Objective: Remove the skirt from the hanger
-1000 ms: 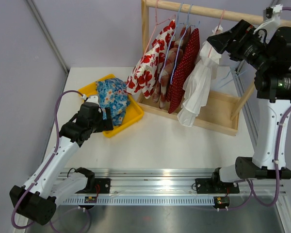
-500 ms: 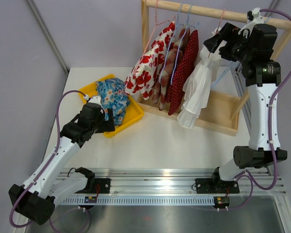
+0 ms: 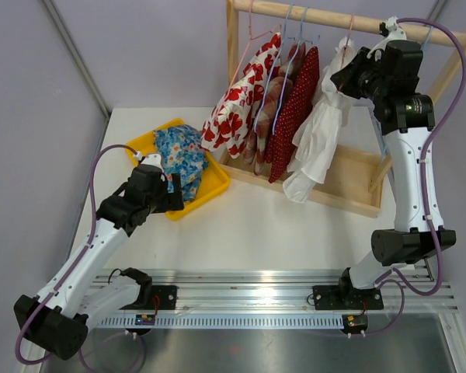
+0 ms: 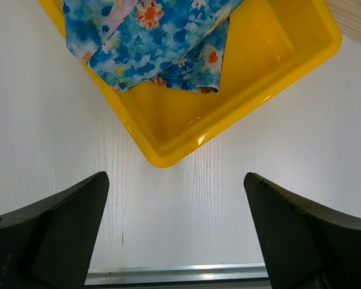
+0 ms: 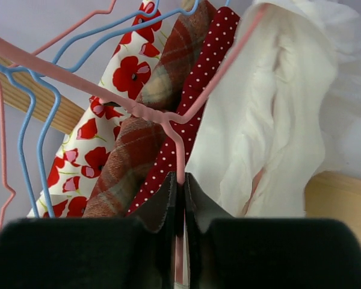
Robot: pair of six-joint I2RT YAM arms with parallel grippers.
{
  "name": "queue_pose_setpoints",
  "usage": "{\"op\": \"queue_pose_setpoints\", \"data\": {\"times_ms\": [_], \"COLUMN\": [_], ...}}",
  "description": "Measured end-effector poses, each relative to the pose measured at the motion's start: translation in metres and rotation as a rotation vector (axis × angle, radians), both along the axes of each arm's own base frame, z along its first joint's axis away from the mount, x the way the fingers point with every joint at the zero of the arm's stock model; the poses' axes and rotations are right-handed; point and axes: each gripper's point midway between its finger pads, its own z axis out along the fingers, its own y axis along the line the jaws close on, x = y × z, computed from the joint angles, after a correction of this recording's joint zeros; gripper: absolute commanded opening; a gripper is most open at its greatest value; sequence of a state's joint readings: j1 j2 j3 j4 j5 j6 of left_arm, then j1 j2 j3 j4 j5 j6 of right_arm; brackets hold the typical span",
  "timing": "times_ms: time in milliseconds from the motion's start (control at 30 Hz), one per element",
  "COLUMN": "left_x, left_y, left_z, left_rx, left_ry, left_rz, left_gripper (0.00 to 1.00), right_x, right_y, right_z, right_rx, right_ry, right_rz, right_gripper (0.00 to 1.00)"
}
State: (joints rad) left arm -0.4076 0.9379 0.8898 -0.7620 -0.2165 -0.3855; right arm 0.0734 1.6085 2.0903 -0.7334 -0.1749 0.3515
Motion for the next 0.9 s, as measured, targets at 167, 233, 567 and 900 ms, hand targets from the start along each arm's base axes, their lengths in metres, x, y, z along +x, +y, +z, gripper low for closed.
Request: {"op": "queue_pose_setpoints", "data": {"times_ms": [167, 233, 567, 900], "left_x": [0.000, 0.001, 0.029, -0.029], "left_y": [0.000, 0.000, -0.120, -0.312], "left_z": [0.000, 0.000, 0.169, 0.265], "left_rx": [0.002, 0.005, -0.055, -0.255], "left_ry": [-0.001, -0.001, -0.315, -0.505], "left_rz": [0.002, 0.000, -0.312, -0.727], "left_gripper": [0.99, 0.99, 0.99, 0.99], "right_x": [-0.001, -0.003, -0.036, -0.115], "right_y": [-0.003, -0.004, 0.002, 0.009], "right_z": [0.000, 0.003, 0.039, 0.044], "right_rx": [-0.012, -0.012, 0.032, 0.108], "right_ry": [0.005, 0.008, -0.053, -0.071], "right_rz": [-0.019, -0.021, 0.013, 0.064], "right_gripper": [0.00, 0.00, 0.00, 0.00]}}
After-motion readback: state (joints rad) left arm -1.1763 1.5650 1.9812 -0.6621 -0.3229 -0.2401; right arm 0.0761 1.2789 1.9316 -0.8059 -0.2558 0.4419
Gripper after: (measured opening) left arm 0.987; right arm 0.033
